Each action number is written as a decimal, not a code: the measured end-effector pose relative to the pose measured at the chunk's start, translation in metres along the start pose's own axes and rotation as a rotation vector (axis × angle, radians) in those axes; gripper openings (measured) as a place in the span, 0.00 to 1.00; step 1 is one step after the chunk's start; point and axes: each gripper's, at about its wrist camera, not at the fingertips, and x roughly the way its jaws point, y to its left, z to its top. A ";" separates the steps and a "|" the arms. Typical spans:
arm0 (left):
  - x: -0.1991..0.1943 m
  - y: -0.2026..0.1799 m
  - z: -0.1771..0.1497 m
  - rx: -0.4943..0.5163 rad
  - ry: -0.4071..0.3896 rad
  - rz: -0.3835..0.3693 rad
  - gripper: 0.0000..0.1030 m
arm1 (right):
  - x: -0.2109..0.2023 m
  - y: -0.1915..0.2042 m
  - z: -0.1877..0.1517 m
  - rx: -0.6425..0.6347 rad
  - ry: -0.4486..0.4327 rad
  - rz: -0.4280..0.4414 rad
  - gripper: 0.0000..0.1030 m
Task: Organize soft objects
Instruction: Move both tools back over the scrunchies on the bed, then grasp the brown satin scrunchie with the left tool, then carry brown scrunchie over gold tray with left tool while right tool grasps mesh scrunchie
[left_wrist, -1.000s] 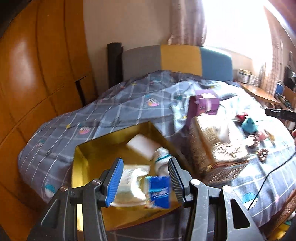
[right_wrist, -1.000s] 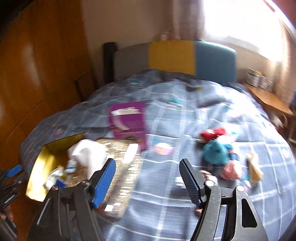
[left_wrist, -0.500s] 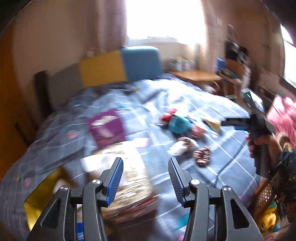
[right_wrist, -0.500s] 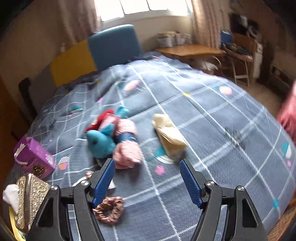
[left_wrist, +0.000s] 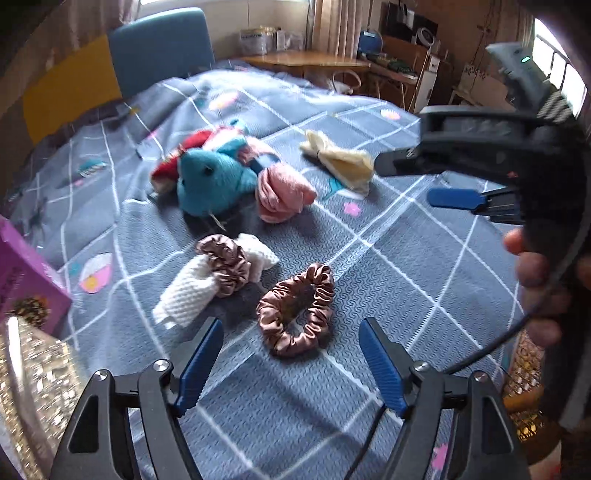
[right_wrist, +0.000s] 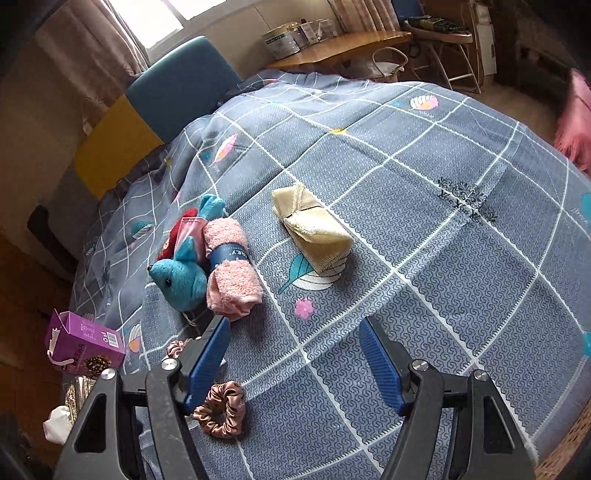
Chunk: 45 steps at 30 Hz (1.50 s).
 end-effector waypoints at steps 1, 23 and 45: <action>0.009 0.000 0.002 -0.001 0.014 -0.005 0.75 | 0.001 -0.001 0.000 0.003 0.007 0.005 0.71; -0.018 0.028 0.033 -0.069 -0.013 0.016 0.17 | 0.018 0.005 -0.006 -0.036 0.099 0.006 0.72; -0.197 0.344 -0.043 -0.652 -0.188 0.523 0.17 | 0.045 0.051 -0.035 -0.266 0.246 0.002 0.72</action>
